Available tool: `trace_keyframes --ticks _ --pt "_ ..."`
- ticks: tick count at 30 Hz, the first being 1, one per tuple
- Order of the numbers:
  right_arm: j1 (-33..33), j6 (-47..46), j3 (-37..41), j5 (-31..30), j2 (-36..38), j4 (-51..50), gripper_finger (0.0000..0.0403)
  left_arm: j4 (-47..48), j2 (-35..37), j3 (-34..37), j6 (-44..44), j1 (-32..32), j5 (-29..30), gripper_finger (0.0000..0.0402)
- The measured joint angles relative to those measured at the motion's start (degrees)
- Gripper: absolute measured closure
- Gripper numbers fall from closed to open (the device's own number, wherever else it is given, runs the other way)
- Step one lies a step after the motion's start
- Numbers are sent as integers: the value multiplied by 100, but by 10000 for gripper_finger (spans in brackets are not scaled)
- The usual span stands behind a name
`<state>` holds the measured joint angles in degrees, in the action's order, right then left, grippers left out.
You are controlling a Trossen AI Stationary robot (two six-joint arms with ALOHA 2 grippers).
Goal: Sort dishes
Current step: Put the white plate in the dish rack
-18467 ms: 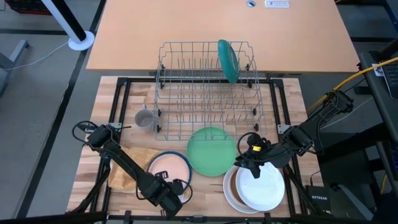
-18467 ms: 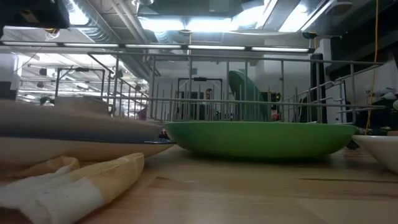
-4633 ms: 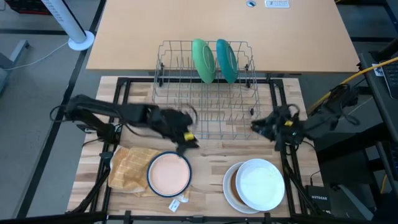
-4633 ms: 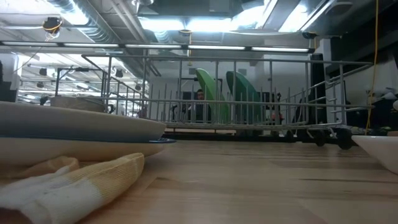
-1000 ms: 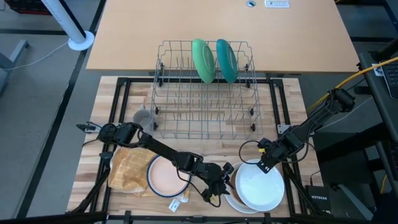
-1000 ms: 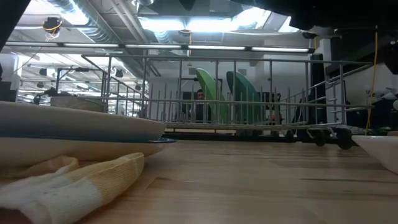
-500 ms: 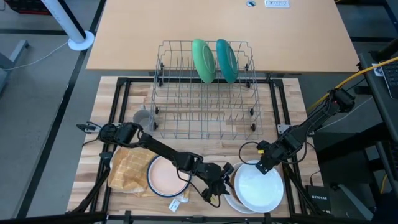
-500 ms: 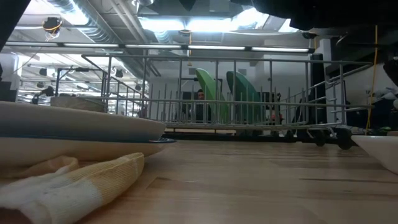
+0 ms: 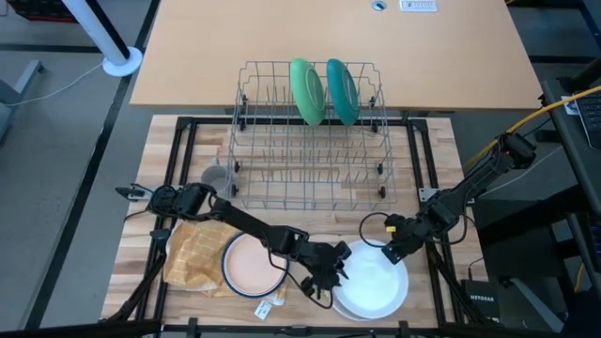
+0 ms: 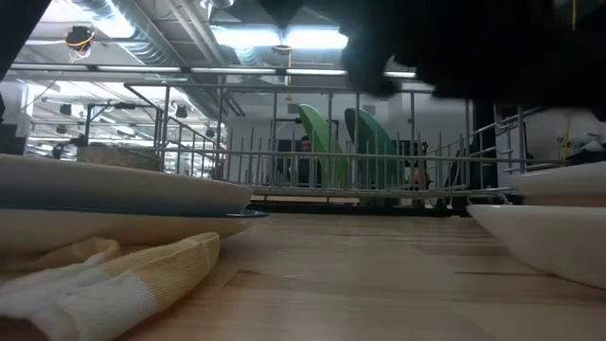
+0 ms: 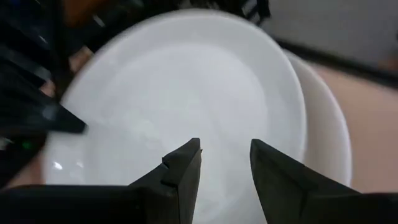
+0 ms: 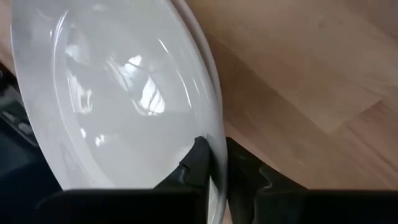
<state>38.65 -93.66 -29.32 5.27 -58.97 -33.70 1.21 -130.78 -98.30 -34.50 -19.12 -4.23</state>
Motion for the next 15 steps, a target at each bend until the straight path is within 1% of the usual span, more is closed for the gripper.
trace_keyframes --ticks 4,10,15 --pt "0 -254 0 -152 -3 10 371 467 17 2 7 -33 17 271" --pt "-2 -539 5 -317 8 19 375 641 113 4 -42 -167 91 271" --pt "-6 -732 13 -287 37 94 376 1007 116 4 -46 -275 110 271"
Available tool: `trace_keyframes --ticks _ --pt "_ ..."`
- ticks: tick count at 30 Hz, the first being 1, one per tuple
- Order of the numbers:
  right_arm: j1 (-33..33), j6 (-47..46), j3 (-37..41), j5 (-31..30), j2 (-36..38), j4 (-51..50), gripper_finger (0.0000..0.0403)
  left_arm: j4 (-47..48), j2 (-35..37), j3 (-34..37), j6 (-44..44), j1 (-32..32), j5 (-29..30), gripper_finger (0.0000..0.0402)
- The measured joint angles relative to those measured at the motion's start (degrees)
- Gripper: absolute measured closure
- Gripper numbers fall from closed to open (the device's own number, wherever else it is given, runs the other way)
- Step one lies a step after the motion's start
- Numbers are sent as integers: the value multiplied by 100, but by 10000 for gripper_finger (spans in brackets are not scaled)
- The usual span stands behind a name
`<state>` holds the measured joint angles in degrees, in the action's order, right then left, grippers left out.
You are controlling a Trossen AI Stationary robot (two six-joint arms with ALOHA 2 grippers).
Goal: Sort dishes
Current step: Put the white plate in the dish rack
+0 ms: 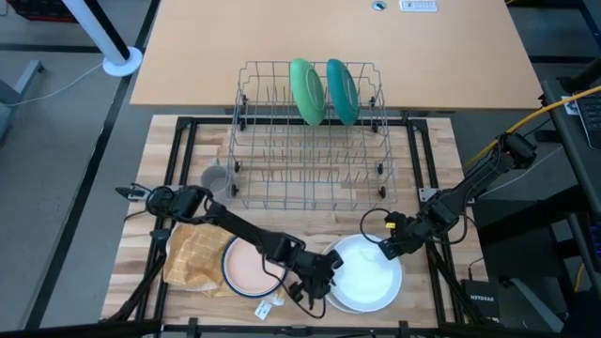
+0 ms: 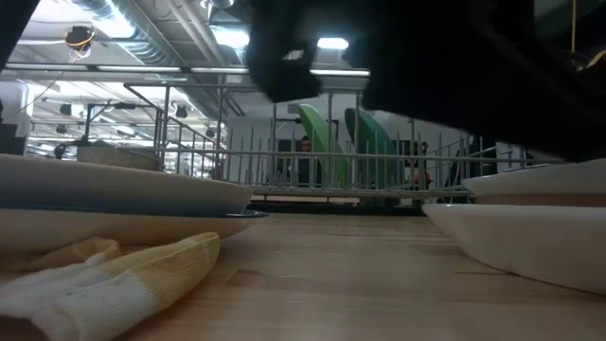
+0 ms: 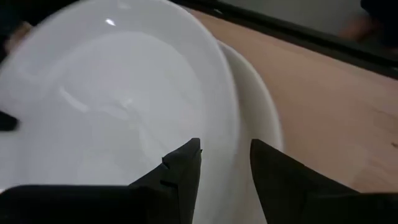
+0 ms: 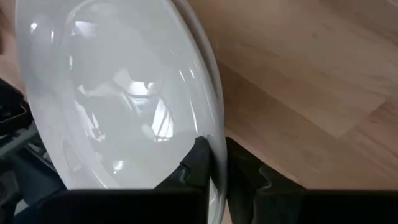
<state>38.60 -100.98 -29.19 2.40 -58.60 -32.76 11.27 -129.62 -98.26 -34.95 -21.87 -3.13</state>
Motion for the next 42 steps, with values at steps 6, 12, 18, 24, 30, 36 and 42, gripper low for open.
trace_keyframes --ticks 6,12,18,24,30,36,42 --pt "-1 -96 11 67 -1 181 377 421 0 0 -172 -106 327 271" --pt "-3 -166 22 80 -6 613 381 126 -12 44 -276 -110 642 271" --pt "-1 -379 24 208 -8 850 382 110 -114 44 -301 -75 606 271" --pt "-1 -819 24 629 -10 1168 382 207 -120 42 31 -116 835 271" --pt "-1 -1301 24 1080 -6 1362 382 200 -114 42 113 -213 1133 271" --pt "-1 -1698 22 1335 129 1658 382 199 -111 42 146 -357 1626 271" --pt "1 -1992 22 1326 265 1808 382 191 -109 42 149 -453 1959 271"
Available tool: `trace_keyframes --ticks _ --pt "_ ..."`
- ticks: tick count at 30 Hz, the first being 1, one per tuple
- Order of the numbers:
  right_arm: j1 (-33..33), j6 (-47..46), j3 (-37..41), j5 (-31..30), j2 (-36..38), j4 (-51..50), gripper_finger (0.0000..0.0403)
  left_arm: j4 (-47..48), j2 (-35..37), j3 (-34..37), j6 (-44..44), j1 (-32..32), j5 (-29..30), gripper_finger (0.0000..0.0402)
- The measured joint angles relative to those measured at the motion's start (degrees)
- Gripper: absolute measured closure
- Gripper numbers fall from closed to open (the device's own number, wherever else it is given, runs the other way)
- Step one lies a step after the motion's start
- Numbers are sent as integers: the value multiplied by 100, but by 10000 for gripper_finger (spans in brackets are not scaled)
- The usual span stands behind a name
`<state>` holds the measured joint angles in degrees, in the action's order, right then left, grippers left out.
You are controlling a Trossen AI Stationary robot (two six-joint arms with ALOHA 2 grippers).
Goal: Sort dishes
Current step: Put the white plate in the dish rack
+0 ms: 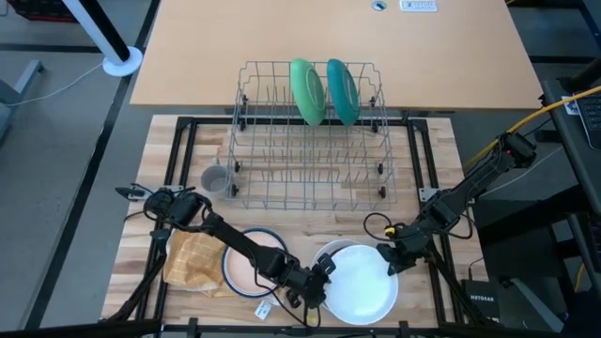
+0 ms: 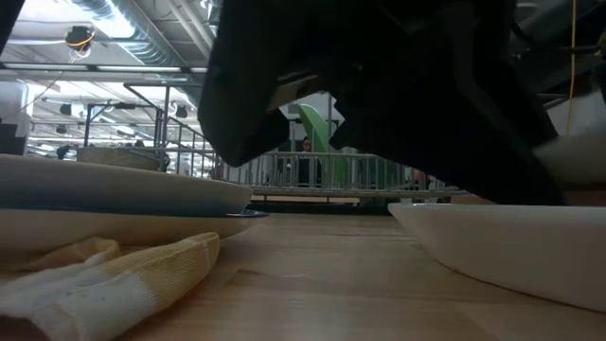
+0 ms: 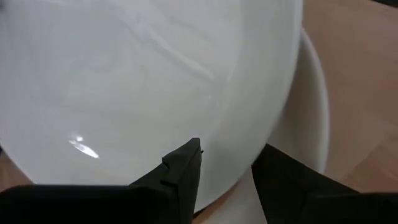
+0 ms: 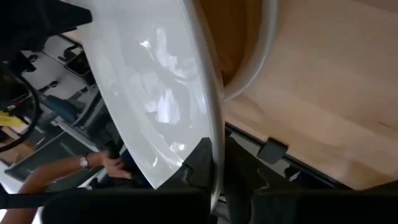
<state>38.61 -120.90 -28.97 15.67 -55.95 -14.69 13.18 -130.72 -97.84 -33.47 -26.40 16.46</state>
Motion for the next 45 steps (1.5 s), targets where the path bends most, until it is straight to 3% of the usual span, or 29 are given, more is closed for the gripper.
trace_keyframes --ticks 10,19,36,45 --pt "4 -154 -15 -202 18 -124 382 21 0 2 -14 -24 791 285" --pt "4 -191 -17 -207 18 -87 382 -38 0 2 -365 -24 814 314" --pt "4 -208 -17 -69 25 69 382 -34 8 2 -431 -74 849 315" --pt "4 -149 -26 -45 33 122 382 15 9 -216 -424 -260 1231 316"
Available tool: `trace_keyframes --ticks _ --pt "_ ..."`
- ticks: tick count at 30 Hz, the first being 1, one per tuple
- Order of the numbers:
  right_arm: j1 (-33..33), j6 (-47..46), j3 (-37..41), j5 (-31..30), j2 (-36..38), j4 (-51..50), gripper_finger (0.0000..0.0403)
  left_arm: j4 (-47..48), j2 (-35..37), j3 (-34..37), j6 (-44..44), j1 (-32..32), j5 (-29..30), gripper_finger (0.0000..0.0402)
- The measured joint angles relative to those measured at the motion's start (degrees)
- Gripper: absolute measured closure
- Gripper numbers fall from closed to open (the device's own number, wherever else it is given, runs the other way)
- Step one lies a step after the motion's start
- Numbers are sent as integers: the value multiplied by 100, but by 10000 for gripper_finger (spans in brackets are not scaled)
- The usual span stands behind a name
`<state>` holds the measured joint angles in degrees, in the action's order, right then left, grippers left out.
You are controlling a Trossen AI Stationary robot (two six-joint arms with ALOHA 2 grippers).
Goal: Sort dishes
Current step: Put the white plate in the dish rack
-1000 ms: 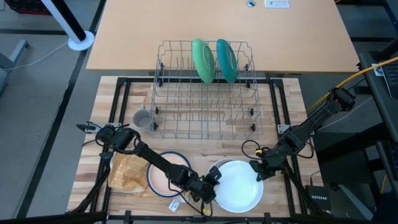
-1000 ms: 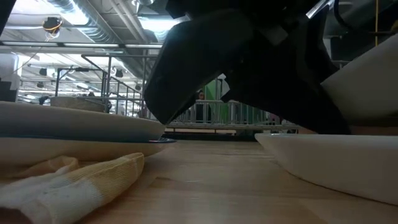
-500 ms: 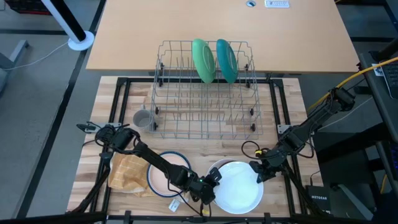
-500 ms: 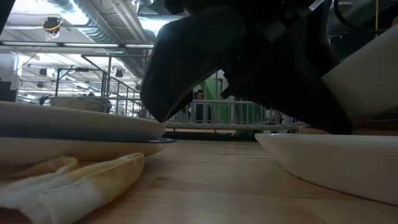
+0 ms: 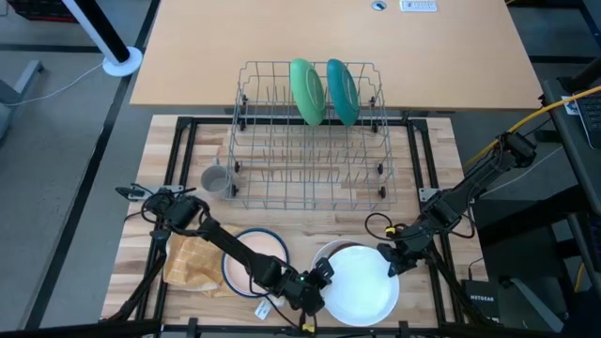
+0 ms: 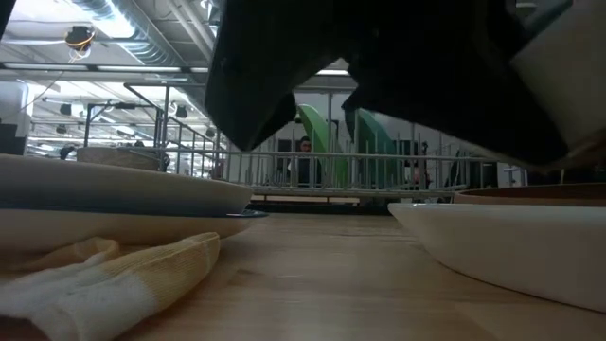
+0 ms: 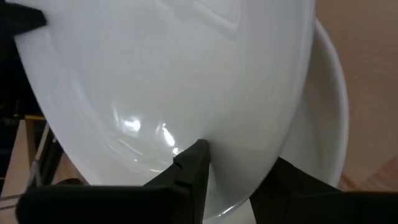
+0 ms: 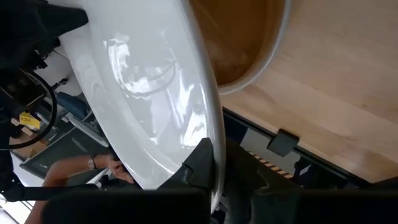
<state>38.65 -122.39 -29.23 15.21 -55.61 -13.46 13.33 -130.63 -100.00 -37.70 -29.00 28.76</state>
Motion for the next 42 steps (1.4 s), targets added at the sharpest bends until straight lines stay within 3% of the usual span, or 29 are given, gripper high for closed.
trace_keyframes --ticks 6,18,34,42 --pt "-2 108 0 31 0 1 382 -4 0 -41 -174 -19 29 316" --pt "-7 -232 11 157 -11 529 382 -129 0 8 988 -80 -12 315" --pt "-4 -232 7 393 -3 979 382 -1304 0 -3 1806 -618 1462 315" --pt "-4 -254 2 452 -2 1042 382 -1548 0 -9 1602 -622 1628 315"
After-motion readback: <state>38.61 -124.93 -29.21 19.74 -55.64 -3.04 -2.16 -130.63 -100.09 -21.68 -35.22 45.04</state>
